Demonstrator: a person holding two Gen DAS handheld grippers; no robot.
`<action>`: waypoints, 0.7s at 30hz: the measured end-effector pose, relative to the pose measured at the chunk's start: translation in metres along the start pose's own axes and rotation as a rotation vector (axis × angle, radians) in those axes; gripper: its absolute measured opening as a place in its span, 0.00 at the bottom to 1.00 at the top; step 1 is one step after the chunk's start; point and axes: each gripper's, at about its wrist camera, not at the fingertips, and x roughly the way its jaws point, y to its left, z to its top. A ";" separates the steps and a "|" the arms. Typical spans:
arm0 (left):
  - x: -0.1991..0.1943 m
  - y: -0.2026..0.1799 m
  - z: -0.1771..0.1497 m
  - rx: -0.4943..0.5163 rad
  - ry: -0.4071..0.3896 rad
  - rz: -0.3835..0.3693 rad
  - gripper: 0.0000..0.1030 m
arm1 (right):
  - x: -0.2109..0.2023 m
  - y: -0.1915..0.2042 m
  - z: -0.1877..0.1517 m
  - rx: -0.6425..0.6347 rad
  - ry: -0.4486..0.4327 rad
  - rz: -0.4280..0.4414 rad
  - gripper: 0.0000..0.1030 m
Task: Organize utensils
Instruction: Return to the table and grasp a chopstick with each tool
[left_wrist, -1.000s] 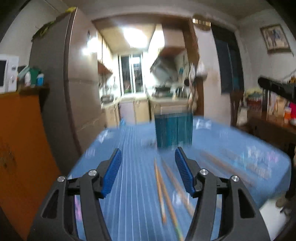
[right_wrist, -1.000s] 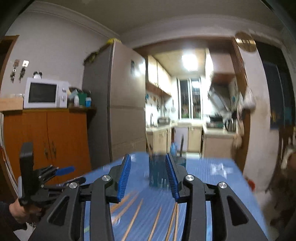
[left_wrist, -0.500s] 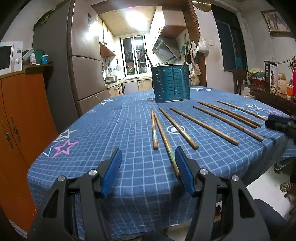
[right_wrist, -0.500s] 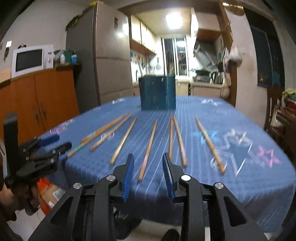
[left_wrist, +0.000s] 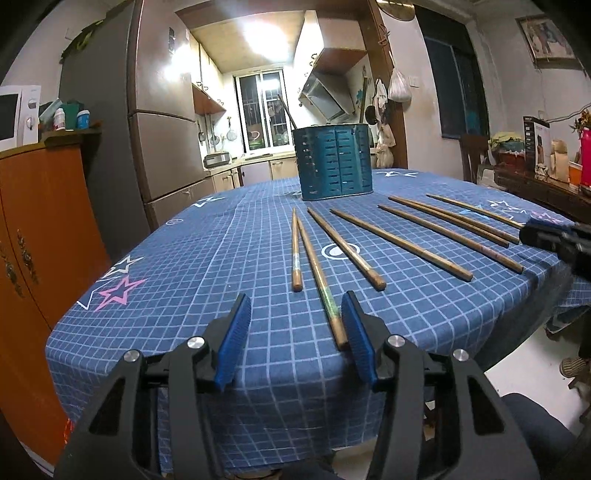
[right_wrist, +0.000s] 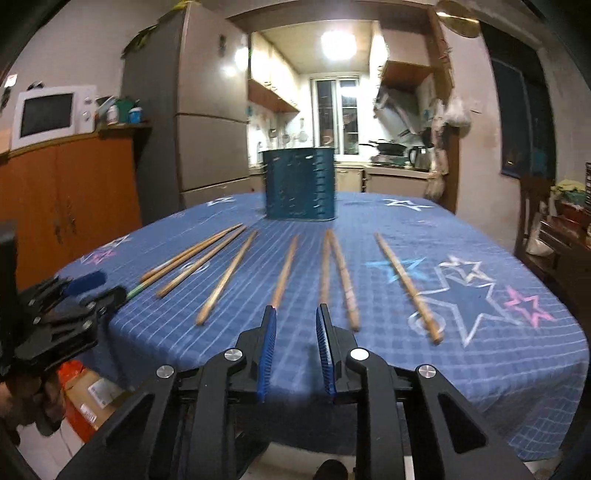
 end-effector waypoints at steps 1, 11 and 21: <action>0.001 0.000 0.000 -0.001 0.002 -0.001 0.48 | 0.004 -0.003 0.003 0.002 0.004 -0.013 0.18; 0.005 -0.004 0.000 -0.011 0.010 -0.001 0.48 | 0.035 -0.007 0.003 -0.014 0.089 -0.038 0.13; 0.006 -0.008 -0.001 -0.002 0.003 0.002 0.48 | 0.042 -0.008 0.002 -0.012 0.090 -0.042 0.13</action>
